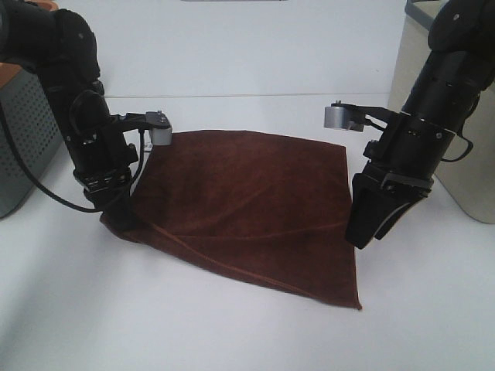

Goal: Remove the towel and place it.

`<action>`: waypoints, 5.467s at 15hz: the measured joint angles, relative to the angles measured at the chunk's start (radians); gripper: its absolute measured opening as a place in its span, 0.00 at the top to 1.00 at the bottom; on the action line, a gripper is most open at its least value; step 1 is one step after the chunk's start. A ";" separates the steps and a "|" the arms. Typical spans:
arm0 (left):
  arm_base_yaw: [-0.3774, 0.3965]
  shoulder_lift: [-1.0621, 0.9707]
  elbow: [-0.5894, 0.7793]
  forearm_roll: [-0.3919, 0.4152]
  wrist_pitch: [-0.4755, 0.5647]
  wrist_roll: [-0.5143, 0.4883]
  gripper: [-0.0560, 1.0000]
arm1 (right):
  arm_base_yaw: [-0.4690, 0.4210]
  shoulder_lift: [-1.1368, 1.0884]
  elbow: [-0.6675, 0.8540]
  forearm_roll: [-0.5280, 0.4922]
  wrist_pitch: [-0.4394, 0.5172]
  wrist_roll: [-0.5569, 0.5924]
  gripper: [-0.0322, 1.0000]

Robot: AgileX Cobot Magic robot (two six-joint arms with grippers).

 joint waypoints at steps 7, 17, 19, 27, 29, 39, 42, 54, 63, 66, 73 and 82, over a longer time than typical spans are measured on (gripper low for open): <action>0.000 0.000 0.000 0.007 0.000 -0.244 0.40 | 0.000 0.000 0.000 0.005 0.000 0.110 0.36; 0.000 -0.080 -0.003 -0.088 0.000 -0.458 0.30 | 0.000 -0.011 -0.048 0.021 0.001 0.271 0.36; 0.000 -0.168 -0.035 -0.067 0.001 -0.535 0.26 | 0.000 -0.044 -0.120 0.039 0.002 0.329 0.36; 0.000 -0.438 -0.204 0.102 0.005 -0.922 0.26 | 0.000 -0.147 -0.535 -0.126 0.006 0.695 0.36; 0.005 -0.495 -0.210 0.351 0.007 -1.032 0.26 | 0.000 -0.187 -0.657 -0.310 0.008 0.798 0.36; 0.459 -0.555 -0.210 0.276 0.008 -0.943 0.26 | -0.304 -0.306 -0.606 -0.455 0.008 0.812 0.36; 0.473 -0.587 -0.194 0.255 0.006 -0.917 0.26 | -0.305 -0.376 -0.486 -0.452 0.008 0.777 0.36; 0.473 -1.325 0.475 0.316 0.010 -0.912 0.26 | -0.305 -1.296 0.384 -0.448 0.009 0.766 0.36; 0.409 -1.706 0.778 0.468 -0.148 -0.997 0.26 | -0.233 -1.835 0.689 -0.549 0.002 0.736 0.36; 0.353 -1.877 0.886 0.470 -0.147 -1.018 0.27 | -0.233 -1.974 0.690 -0.549 0.004 0.675 0.36; 0.345 -2.102 1.010 0.487 -0.183 -1.051 0.27 | -0.233 -1.975 0.718 -0.542 -0.019 0.660 0.36; 0.345 -2.204 1.037 0.336 -0.164 -0.975 0.27 | -0.233 -1.975 0.718 -0.486 -0.023 0.692 0.36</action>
